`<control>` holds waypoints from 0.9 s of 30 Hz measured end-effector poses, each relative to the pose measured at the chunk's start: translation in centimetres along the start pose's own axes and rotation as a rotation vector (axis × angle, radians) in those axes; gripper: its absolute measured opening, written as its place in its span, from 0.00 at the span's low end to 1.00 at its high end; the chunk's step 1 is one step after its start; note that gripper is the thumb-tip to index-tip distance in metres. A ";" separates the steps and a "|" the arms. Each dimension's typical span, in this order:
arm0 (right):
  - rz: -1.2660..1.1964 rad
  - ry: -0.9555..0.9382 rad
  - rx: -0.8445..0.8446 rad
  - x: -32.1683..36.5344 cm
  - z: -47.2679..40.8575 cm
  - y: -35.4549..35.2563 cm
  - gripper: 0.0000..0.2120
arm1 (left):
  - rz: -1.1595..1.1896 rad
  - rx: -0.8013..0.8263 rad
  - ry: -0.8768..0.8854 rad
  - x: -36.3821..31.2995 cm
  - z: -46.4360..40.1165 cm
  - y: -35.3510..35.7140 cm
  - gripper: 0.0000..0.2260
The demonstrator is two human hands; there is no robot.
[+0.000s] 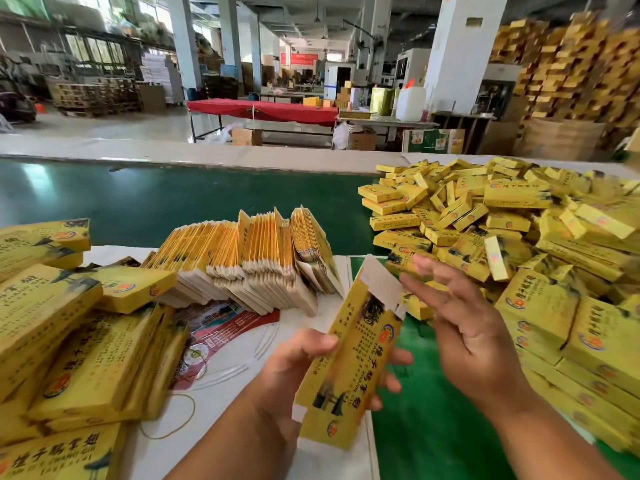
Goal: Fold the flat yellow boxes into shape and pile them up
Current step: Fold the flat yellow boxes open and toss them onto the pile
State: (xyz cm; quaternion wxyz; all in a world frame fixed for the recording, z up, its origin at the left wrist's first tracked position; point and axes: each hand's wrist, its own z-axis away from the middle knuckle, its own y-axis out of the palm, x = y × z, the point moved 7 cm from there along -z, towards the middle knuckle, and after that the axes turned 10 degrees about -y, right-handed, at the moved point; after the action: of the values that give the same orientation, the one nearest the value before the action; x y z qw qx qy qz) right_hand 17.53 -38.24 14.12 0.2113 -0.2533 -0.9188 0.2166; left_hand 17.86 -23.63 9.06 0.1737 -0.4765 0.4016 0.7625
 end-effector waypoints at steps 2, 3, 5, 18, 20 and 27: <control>-0.138 0.111 0.069 -0.2 0.4 1.0 0.23 | 0.101 0.177 0.043 0.0 0.5 1.3 0.30; -0.184 0.156 0.117 0.2 0.6 1.5 0.22 | 0.107 0.203 0.046 0.5 0.4 0.9 0.33; -0.261 0.256 0.215 0.5 1.3 2.8 0.18 | 0.073 0.162 0.018 1.1 0.0 0.4 0.38; -0.680 0.536 0.286 0.3 1.9 4.1 0.13 | -0.106 0.193 -0.163 2.5 -2.2 0.3 0.32; -0.766 0.564 0.248 0.1 2.0 3.9 0.12 | -0.110 0.229 -0.157 2.5 -2.1 0.7 0.28; -0.648 0.647 -0.049 -1.6 2.4 3.0 0.17 | 0.005 -0.012 -0.006 1.8 -0.5 -0.8 0.39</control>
State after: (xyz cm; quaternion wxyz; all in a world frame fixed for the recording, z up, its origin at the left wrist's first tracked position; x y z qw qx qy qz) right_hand 18.71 -37.52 10.19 0.5383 -0.0125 -0.8422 0.0272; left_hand 17.82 -23.73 6.99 0.1703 -0.4742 0.3977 0.7668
